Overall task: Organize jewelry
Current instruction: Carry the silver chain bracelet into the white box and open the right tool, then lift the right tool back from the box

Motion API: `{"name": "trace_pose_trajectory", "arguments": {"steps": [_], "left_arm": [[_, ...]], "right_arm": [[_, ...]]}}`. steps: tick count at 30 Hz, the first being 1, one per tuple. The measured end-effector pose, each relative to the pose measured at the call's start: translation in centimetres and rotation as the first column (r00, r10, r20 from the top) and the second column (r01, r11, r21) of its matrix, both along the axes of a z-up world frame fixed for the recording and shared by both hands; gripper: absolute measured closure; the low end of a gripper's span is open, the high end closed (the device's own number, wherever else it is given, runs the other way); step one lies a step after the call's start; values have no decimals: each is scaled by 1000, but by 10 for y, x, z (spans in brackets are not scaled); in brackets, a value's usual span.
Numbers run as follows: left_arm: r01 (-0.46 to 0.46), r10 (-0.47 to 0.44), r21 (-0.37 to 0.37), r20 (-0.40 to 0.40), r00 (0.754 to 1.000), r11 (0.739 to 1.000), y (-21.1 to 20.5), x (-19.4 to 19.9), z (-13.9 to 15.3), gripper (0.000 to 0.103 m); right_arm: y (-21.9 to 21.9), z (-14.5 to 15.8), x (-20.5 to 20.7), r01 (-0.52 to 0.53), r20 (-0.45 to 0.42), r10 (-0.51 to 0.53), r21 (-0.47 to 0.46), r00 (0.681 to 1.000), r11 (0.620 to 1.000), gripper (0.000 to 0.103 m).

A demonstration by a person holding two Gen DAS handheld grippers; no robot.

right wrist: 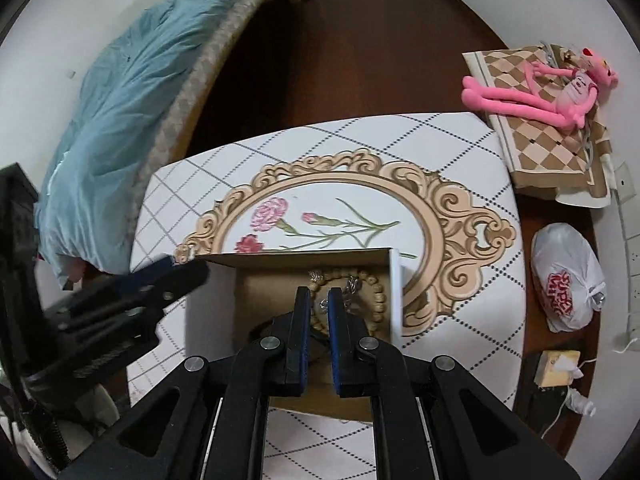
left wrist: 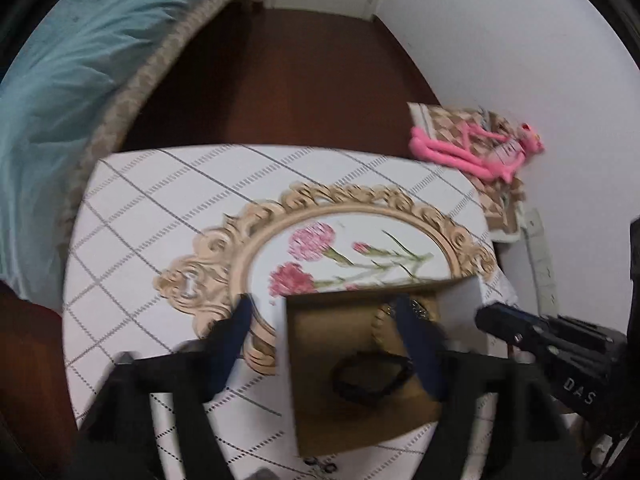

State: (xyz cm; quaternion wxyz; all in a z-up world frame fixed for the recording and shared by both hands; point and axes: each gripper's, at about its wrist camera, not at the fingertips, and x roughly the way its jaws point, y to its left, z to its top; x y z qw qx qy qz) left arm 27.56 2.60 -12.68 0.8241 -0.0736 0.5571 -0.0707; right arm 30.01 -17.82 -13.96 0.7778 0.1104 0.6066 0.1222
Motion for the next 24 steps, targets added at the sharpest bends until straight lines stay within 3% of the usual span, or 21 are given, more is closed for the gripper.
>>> {"name": "trace_pose_trajectory", "arguments": {"steps": [4, 6, 10, 17, 24], "left_arm": [[-32, 32, 50, 15, 999, 998, 11, -6, 0, 23], [-53, 52, 87, 21, 998, 995, 15, -13, -3, 1], [-71, 63, 155, 53, 997, 985, 13, -30, -10, 1], [-89, 79, 204, 58, 995, 975, 11, -59, -25, 0], [-100, 88, 220, 67, 994, 970, 7, -78, -25, 0]], "right_arm": [[-3, 9, -9, 0, 45, 3, -75, 999, 997, 40], [-2, 11, -16, -2, 67, 11, -134, 998, 991, 33], [3, 2, -31, -8, 73, 28, -271, 997, 963, 6], [4, -26, -55, 0, 55, 20, -338, 998, 941, 6], [1, -26, -70, 35, 82, -7, -344, 997, 938, 5]]}}
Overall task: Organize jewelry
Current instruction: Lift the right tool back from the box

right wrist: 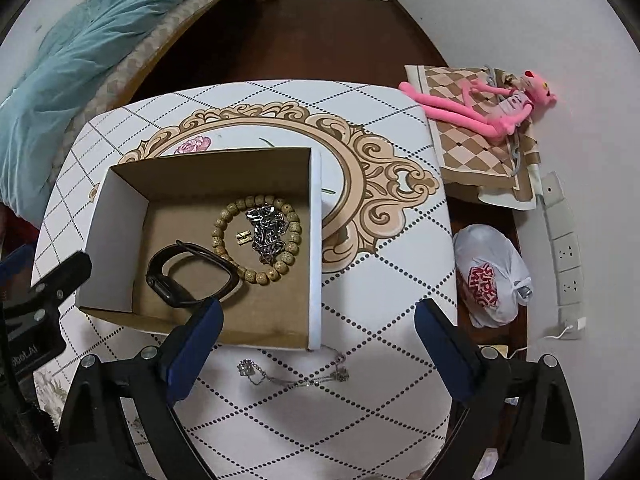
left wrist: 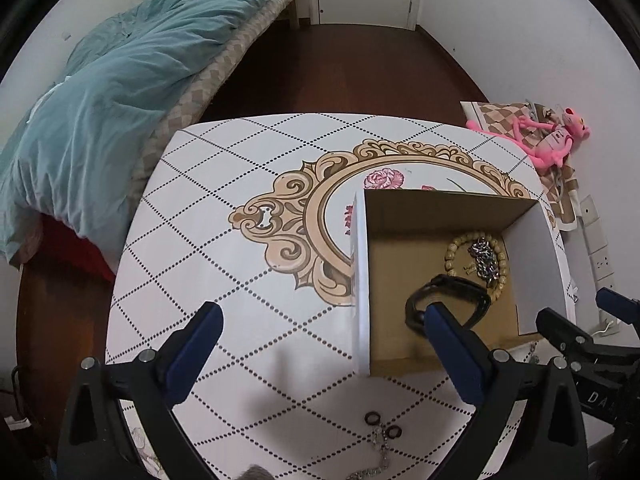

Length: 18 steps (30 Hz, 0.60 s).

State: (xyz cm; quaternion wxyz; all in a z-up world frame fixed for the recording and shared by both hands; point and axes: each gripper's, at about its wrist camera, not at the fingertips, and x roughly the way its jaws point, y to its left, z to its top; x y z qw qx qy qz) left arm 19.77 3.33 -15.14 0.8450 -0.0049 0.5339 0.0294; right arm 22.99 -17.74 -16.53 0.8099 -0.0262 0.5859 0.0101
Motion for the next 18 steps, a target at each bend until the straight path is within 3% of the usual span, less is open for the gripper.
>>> {"name": "trace_pose_trajectory", "arguments": {"steps": [7, 18], "left_arm": [[-6, 5, 6, 57, 998, 1000, -8, -23, 24, 0], [-12, 15, -16, 202, 979, 1000, -14, -77, 90, 0]], "right_arm": [[-4, 29, -21, 22, 79, -21, -8, 997, 1000, 5], [-18, 105, -83, 65, 269, -63, 1, 961, 998, 5]]}}
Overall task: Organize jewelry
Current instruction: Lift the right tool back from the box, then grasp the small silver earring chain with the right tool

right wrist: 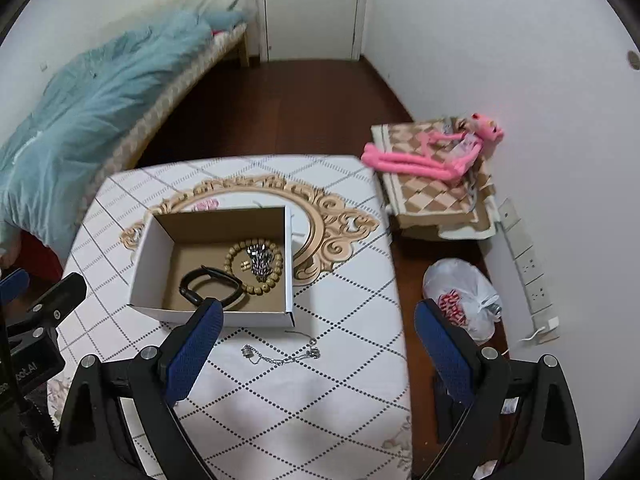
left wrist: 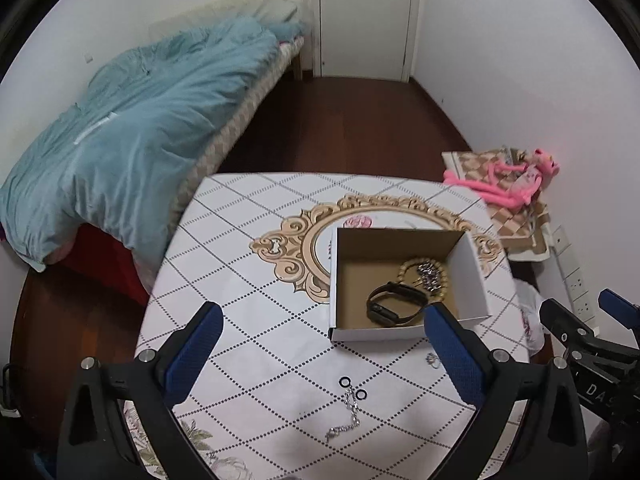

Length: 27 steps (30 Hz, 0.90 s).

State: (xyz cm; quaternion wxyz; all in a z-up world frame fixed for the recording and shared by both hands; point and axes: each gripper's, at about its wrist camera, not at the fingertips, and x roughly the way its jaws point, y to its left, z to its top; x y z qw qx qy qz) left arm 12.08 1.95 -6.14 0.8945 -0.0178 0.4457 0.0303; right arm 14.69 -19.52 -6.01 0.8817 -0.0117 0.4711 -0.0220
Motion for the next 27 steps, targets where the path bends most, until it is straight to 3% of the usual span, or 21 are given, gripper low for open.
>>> {"name": "trace_pose_trajectory", "arguments": {"steps": [8, 14, 18, 23, 27], "left_arm": [[25, -25, 4, 58, 998, 1000, -4, -36, 28, 0], [21, -20, -27, 56, 998, 999, 2, -45, 23, 0], [23, -22, -39, 27, 999, 999, 9, -54, -4, 0], [6, -6, 2, -129, 992, 1000, 16, -62, -70, 1], [2, -4, -7, -224, 975, 1000, 23, -69, -114, 1]], "right_arm": [[-6, 37, -38, 14, 98, -15, 10, 995, 1000, 5], [-13, 33, -52, 27, 74, -32, 63, 997, 998, 5], [-18, -4, -60, 48, -16, -46, 87, 999, 995, 5], [-23, -66, -70, 75, -142, -59, 112, 988, 991, 5], [-26, -108, -77, 105, -215, -75, 129, 974, 986, 6]]}}
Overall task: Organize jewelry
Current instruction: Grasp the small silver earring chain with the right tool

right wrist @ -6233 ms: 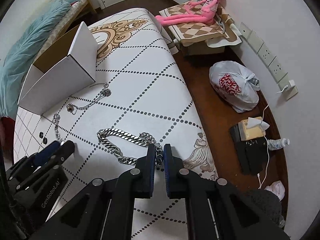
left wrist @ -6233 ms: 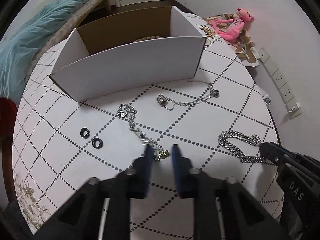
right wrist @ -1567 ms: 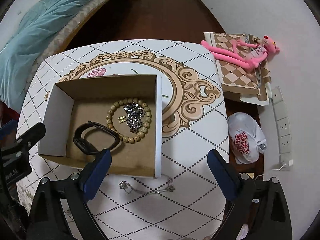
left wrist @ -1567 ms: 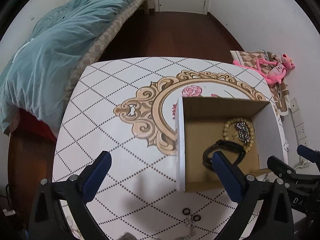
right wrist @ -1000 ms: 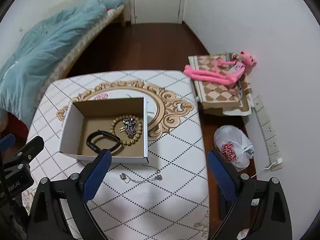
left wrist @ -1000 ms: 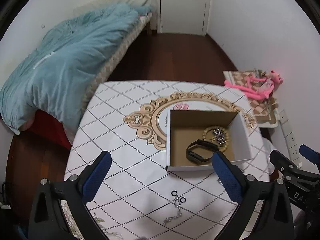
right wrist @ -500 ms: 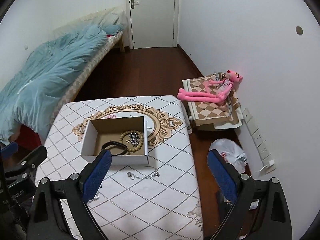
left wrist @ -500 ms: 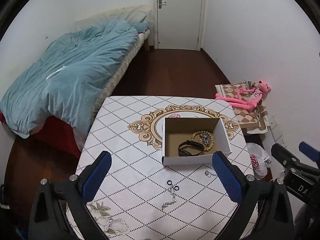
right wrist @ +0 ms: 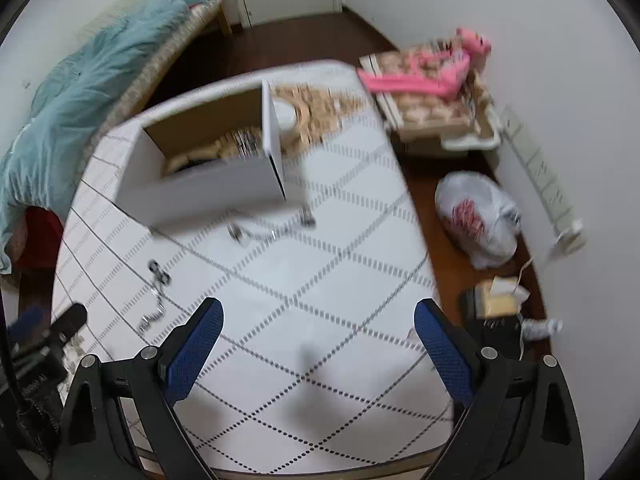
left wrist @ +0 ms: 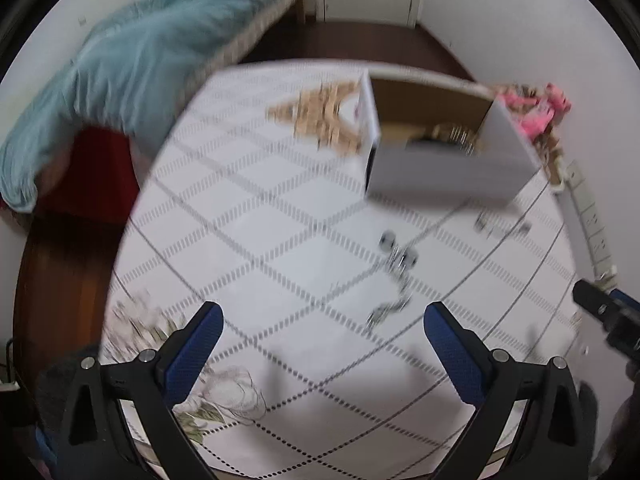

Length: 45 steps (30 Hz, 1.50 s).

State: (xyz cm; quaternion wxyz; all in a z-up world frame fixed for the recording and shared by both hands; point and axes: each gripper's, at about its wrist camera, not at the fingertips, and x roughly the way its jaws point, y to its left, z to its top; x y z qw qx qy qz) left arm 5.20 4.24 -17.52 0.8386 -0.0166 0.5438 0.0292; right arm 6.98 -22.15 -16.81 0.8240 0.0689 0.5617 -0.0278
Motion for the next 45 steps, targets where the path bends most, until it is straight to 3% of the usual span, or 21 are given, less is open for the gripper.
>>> {"name": "trace_pose_trajectory", "arguments": {"steps": [5, 7, 11, 12, 16, 19, 21, 25, 32, 38, 42, 45], "left_arm": [[34, -34, -13, -48, 998, 999, -4, -7, -33, 1], [56, -57, -8, -49, 997, 998, -9, -7, -39, 6], [112, -112, -1, -56, 992, 994, -23, -2, -48, 30], [129, -128, 4, -58, 990, 992, -28, -2, -50, 40], [178, -178, 6, -29, 984, 984, -41, 0, -49, 49], [210, -210, -6, -11, 978, 978, -50, 3, -48, 73], [233, -233, -10, -6, 972, 972, -56, 4, -46, 97], [234, -234, -69, -1, 972, 970, -56, 8, -43, 99], [197, -188, -144, 75, 979, 970, -38, 17, -9, 101], [173, -151, -181, 125, 981, 968, -26, 32, 13, 101], [163, -137, -198, 137, 981, 967, -17, 35, 21, 101], [159, -131, -203, 143, 981, 966, -11, 33, 25, 101]], "right_arm": [[-6, -31, -2, 24, -60, -24, 4, 998, 1000, 6], [-8, -37, -1, 31, -73, -30, 2, 997, 1000, 6], [-13, -44, 3, 46, -85, -46, -4, 995, 999, 6], [-14, -46, 4, 49, -89, -50, -5, 995, 999, 6], [-18, -52, 7, 64, -104, -65, -8, 992, 998, 6], [-22, -56, 10, 75, -113, -75, -6, 991, 997, 6], [-22, -57, 10, 78, -115, -78, -3, 990, 997, 6], [-24, -56, 12, 82, -110, -80, 12, 991, 997, 6], [-32, -43, 36, 91, -32, -88, 114, 996, 989, 8], [-25, -53, 75, 56, 25, -59, 98, 998, 994, 38], [-10, -61, 88, 7, 53, -10, 61, 999, 998, 47], [5, -63, 90, -37, 78, 37, 3, 996, 999, 78]]}}
